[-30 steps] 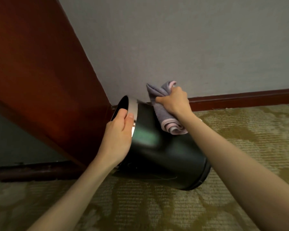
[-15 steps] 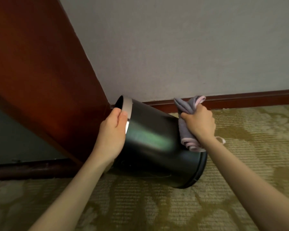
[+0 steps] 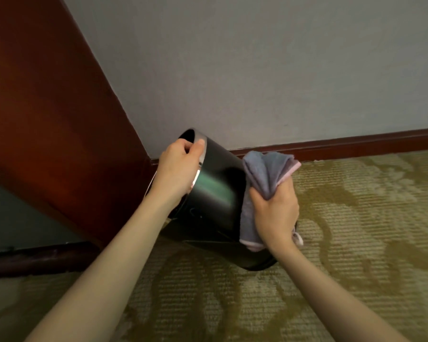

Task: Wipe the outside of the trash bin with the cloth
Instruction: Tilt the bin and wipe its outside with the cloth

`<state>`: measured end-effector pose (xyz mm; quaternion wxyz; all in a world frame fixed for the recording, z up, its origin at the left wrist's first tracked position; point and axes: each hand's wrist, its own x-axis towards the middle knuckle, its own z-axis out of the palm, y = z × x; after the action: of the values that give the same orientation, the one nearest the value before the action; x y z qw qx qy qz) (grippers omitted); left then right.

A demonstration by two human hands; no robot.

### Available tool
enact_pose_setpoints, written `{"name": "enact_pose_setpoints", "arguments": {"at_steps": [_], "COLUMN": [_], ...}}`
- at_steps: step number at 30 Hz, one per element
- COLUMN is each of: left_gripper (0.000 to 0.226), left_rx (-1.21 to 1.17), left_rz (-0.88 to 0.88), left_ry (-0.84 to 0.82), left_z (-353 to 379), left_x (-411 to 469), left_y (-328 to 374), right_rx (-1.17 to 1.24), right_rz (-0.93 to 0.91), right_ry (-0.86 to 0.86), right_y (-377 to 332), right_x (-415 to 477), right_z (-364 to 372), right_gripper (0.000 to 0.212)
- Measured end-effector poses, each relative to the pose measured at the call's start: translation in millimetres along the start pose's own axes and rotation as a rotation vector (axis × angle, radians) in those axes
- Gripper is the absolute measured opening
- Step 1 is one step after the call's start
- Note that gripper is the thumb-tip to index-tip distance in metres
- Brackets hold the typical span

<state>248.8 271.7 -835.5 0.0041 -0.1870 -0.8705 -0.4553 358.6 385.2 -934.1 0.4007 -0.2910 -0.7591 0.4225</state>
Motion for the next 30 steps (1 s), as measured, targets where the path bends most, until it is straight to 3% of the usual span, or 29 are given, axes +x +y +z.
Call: {"name": "enact_pose_setpoints", "arguments": {"at_steps": [3, 7, 12, 18, 25, 30], "left_gripper": [0.020, 0.025, 0.031, 0.042, 0.052, 0.052], "left_rx": [-0.113, -0.236, 0.074, 0.265, 0.336, 0.357], "left_rz": [-0.026, -0.011, 0.408, 0.537, 0.521, 0.486], "left_ry": [-0.065, -0.238, -0.176, -0.085, -0.076, -0.133], "left_z": [3, -4, -7, 3, -1, -9], "left_x": [-1, -9, -33, -41, -40, -47], "left_y": [5, -4, -38, -66, -60, -47], "right_rx": [0.037, 0.075, 0.072, 0.073, 0.065, 0.047], "right_rz": [0.078, 0.212, 0.283, 0.301, 0.248, 0.256], "right_ry": [-0.039, -0.014, 0.056, 0.072, 0.009, -0.171], "right_y": [11, 26, 39, 44, 39, 38], "right_x": [18, 34, 46, 51, 61, 75], "right_z": [-7, -16, -23, -20, -17, -18], "right_gripper": [0.045, 0.026, 0.020, 0.018, 0.019, 0.029]}}
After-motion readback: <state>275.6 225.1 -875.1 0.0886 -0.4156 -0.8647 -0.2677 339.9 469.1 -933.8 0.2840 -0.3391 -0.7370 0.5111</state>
